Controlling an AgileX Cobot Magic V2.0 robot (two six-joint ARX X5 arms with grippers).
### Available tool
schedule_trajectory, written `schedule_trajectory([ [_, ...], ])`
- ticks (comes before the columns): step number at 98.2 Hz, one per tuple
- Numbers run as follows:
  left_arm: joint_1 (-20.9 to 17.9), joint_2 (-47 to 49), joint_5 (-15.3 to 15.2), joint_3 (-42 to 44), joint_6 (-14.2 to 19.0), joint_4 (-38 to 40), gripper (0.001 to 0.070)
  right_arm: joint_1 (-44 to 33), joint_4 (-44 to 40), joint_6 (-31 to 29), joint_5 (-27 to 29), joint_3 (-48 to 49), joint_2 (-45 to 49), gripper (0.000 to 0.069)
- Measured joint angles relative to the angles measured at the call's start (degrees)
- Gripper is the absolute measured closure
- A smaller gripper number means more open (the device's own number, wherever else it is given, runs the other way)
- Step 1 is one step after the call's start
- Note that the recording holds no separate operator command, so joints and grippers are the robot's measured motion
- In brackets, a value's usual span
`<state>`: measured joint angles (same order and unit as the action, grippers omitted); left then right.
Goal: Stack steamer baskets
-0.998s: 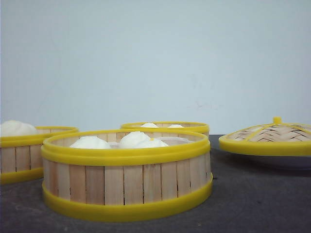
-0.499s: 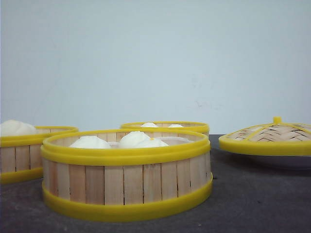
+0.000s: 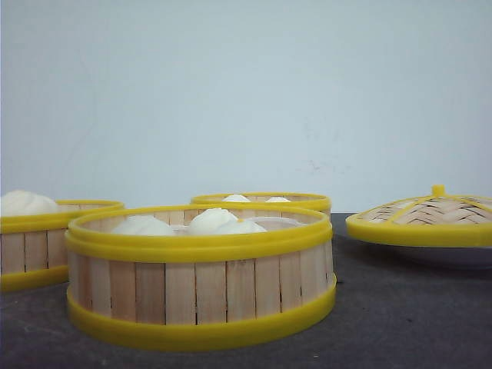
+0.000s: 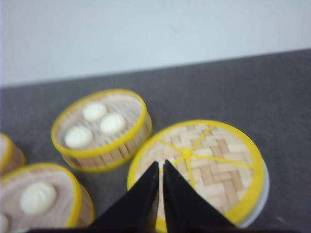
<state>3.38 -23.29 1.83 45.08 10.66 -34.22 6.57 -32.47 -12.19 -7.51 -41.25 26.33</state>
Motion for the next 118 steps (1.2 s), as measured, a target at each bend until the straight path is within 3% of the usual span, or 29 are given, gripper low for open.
schedule_trajectory([
  [21,0.0,-9.86,0.0,3.23,-5.18,-6.84,0.0685,0.0,-5.92,4.0,0.04,-3.28,12.63,0.0681],
  [66,0.0,-16.28,0.02,3.23,-6.21,-11.78,0.0684,0.0,-8.11,6.45,3.19,-3.26,19.82,0.0668],
  [72,0.0,-16.17,0.02,3.23,-6.21,-11.76,0.068,0.0,-8.11,6.47,3.21,-3.26,19.82,0.0591],
  [79,0.0,-16.11,0.02,3.23,-6.21,-11.76,0.0643,0.0,-8.09,6.47,3.21,-3.26,19.82,0.0434],
  [87,0.0,-16.13,0.0,3.23,-6.21,-11.76,0.0525,0.0,-8.09,6.47,3.21,-3.28,19.82,0.0238],
  [93,0.0,-16.13,0.0,3.23,-6.21,-11.76,0.0415,0.0,-8.09,6.47,3.21,-3.26,19.82,0.0143],
  [103,0.0,-16.13,0.02,3.23,-6.38,-11.74,0.0307,0.0,-8.0,6.45,3.21,-3.26,19.82,0.009],
  [118,0.0,-16.13,0.0,3.23,-6.43,-11.43,0.0283,0.22,-3.43,6.34,0.24,-3.26,19.98,0.0078],
])
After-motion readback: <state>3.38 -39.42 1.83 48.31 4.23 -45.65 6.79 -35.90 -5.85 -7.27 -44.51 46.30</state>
